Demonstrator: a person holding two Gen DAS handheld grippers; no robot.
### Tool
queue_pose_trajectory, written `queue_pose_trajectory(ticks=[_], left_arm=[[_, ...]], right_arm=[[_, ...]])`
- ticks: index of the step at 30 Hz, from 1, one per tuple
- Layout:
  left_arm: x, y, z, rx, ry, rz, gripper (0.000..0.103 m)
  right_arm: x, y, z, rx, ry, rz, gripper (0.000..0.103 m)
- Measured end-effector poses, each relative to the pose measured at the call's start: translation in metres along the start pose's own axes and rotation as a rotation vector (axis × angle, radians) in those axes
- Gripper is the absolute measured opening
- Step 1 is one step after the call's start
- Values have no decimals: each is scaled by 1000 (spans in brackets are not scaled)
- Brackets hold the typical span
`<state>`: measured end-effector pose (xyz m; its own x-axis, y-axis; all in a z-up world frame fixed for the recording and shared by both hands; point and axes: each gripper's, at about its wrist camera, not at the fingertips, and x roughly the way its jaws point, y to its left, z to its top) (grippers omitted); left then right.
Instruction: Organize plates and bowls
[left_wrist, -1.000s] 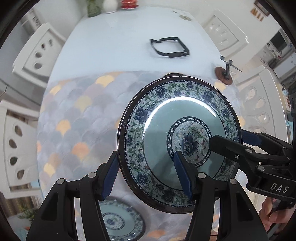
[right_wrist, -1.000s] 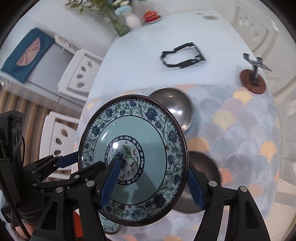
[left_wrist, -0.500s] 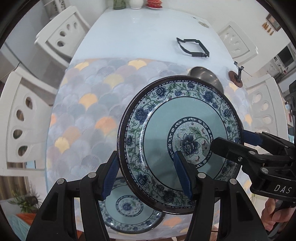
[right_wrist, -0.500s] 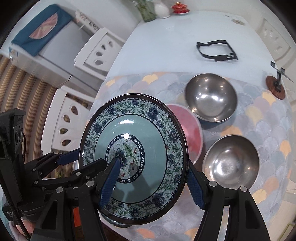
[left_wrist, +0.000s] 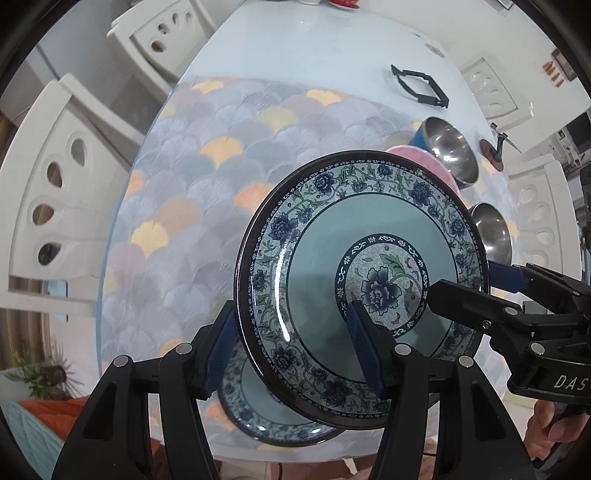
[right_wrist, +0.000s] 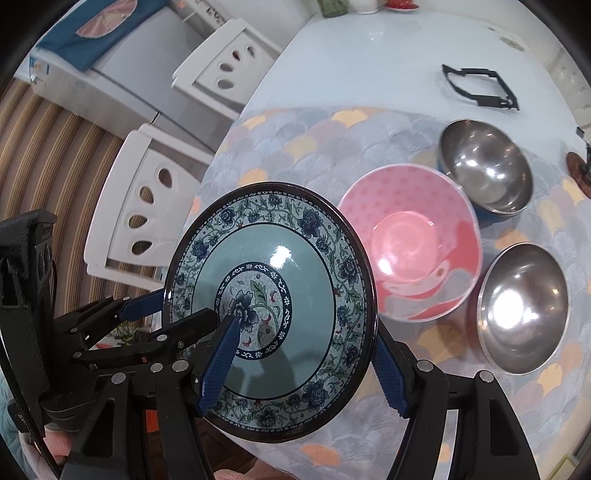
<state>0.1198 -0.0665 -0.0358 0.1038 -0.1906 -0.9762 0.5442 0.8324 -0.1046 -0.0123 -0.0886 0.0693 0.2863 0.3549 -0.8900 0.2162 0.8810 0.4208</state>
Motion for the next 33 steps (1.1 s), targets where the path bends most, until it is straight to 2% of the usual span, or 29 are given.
queue_pose_trajectory(ticks=[12,33], left_arm=[[18,30,-34,-33,46,-14,56],[43,38,-69,-37,93,-13,56]], right_arm=[[32,22,-24,-26,74,1,68],[69,26,-50,-4,159,-20,68]])
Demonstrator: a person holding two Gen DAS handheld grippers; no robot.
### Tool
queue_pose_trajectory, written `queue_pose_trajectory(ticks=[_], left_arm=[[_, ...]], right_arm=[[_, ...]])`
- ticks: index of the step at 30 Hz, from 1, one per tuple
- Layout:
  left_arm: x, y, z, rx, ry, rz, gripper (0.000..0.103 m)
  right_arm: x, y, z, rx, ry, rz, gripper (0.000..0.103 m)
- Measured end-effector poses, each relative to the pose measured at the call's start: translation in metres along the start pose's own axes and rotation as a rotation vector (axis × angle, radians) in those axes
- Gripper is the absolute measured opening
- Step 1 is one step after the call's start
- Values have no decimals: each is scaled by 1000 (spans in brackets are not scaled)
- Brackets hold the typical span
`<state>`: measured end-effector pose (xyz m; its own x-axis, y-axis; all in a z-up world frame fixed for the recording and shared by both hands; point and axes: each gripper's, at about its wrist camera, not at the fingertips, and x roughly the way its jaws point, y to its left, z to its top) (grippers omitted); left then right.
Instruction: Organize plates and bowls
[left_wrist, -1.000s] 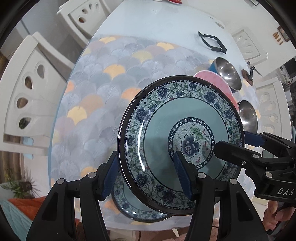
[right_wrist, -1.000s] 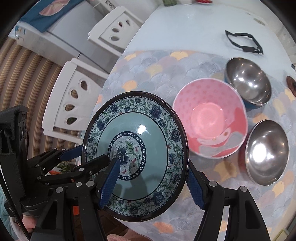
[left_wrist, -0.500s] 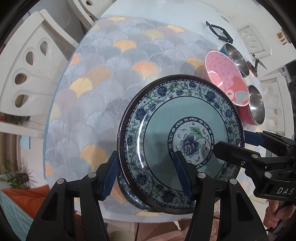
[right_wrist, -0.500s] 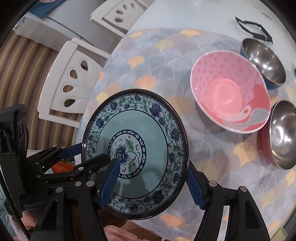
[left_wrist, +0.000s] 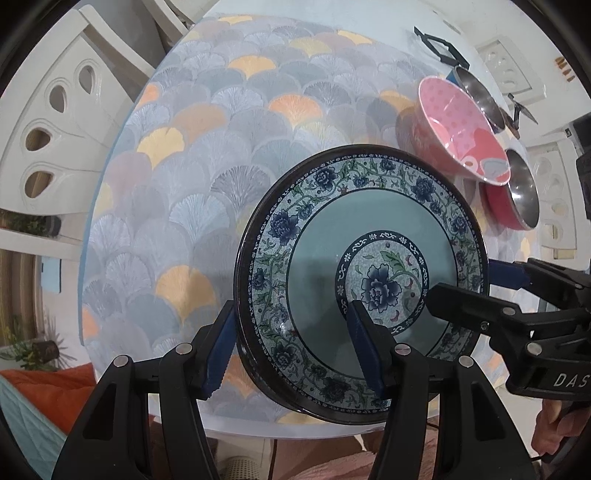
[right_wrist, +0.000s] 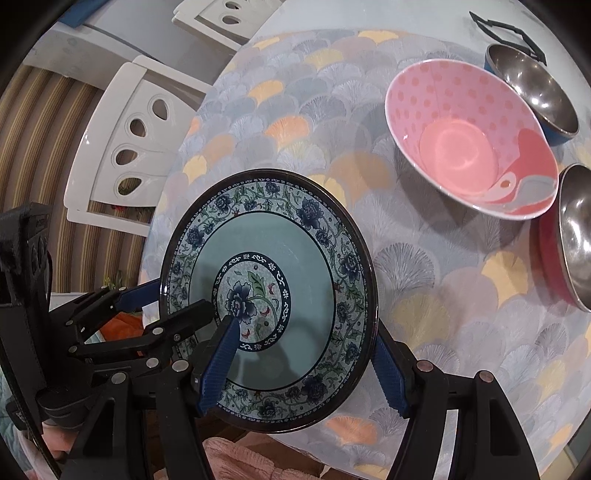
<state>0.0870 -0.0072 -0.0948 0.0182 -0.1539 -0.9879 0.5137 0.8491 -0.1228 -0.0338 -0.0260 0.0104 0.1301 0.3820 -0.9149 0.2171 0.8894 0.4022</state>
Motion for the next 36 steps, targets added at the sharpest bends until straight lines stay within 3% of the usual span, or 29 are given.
queue_pose_trajectory(ticks=[21,36], left_arm=[[24,10,-23,-16,47,-28,56],[25,7,-34,-7,38,-47,56]], right_arm=[[30,6,-10,-16,76,-27,69],[38,12,-14,-31,103,-35,70]])
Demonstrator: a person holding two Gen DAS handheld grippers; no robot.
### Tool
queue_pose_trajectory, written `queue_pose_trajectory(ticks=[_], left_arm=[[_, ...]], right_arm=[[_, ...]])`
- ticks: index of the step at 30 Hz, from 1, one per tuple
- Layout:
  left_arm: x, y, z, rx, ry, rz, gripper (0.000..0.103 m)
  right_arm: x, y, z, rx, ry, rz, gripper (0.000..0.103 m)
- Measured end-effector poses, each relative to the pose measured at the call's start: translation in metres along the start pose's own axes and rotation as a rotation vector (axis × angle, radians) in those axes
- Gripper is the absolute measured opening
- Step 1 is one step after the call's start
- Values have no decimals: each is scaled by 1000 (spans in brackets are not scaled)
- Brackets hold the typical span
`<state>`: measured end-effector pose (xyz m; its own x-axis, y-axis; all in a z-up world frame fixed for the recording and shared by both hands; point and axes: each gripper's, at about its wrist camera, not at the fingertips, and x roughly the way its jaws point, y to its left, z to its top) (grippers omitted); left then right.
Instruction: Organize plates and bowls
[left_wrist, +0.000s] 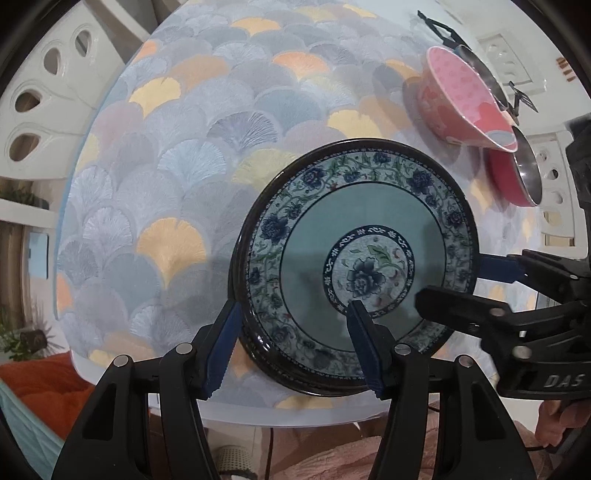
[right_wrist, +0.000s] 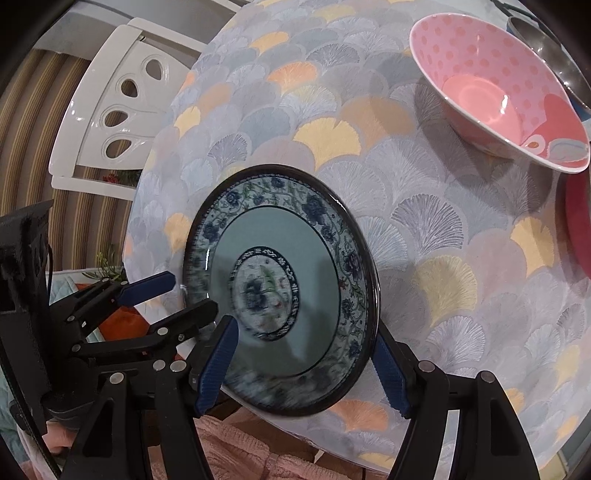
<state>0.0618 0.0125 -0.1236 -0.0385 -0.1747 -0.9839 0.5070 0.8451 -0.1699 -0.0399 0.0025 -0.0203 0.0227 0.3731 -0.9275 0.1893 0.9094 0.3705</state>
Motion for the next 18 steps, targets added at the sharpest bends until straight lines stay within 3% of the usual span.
queue_pose_trajectory(ticks=[18], left_arm=[[2,-16,5,5,-4,80,58]], right_arm=[[-5,-13,-7,12,-8,39,71]])
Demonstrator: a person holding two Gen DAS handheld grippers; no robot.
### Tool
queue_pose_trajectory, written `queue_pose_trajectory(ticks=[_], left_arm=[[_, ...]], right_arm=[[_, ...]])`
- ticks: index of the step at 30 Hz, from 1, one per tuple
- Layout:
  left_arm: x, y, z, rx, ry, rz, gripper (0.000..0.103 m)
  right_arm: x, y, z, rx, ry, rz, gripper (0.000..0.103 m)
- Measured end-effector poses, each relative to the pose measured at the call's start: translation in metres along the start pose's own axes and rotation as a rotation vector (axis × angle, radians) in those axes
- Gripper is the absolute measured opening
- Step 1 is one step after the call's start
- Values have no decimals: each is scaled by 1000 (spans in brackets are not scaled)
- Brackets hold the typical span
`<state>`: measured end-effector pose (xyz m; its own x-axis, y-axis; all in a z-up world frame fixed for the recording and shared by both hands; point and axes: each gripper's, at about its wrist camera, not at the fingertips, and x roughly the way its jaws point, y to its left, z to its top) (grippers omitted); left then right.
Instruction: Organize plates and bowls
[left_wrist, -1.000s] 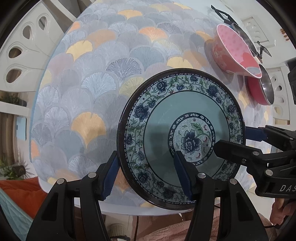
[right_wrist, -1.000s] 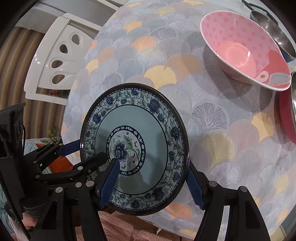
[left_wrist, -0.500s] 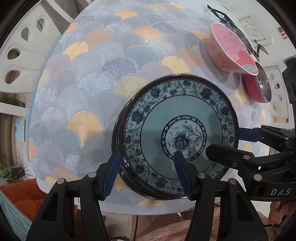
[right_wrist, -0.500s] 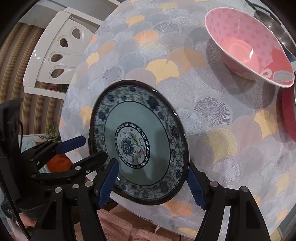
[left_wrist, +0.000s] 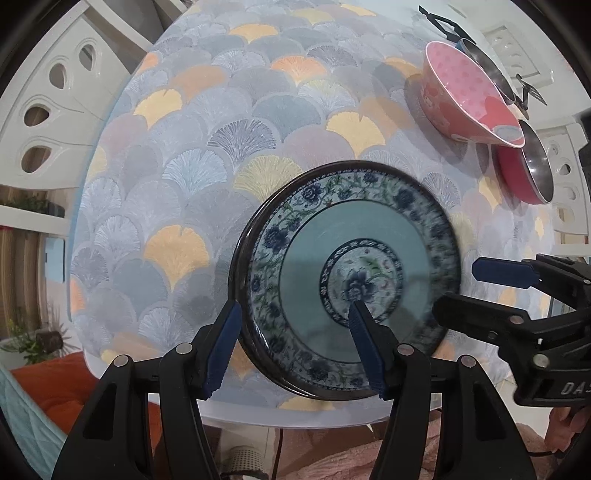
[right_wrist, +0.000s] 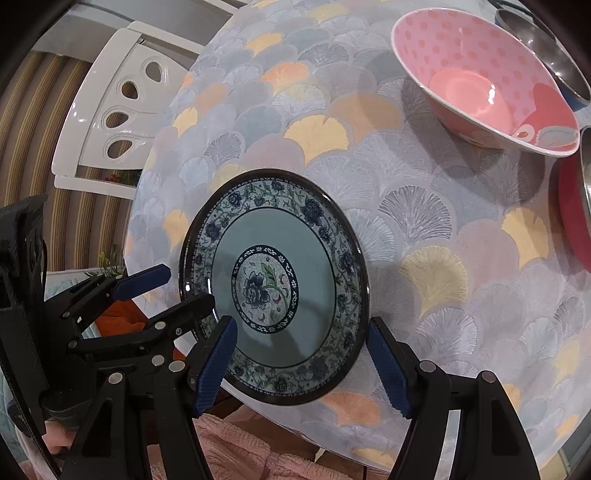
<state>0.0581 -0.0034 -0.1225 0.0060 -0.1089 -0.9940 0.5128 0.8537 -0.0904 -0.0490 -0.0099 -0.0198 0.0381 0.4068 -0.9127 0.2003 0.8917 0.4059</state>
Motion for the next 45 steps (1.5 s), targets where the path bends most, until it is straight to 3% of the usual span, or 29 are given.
queue_pose_trajectory(ticks=[15,25,32,39,45], left_arm=[[0,-37,16,0,3,14,67],[-3,-93,34,36,13,1,67],[-17,-155,63,76,-14,-40,67],[-26,-212,98,107,-72,-78,67],[-7,-256,109,85,-76,-98,67]], right_arm=[[-24,-30,-4,20,-31,40,71],[-52,-73,-8,68,-73,71,71],[-96,-123,-6,97,-126,71,71],[-154,-197,-3,160,-235,80,72],[-156,-260,-1,230,-221,81,73]])
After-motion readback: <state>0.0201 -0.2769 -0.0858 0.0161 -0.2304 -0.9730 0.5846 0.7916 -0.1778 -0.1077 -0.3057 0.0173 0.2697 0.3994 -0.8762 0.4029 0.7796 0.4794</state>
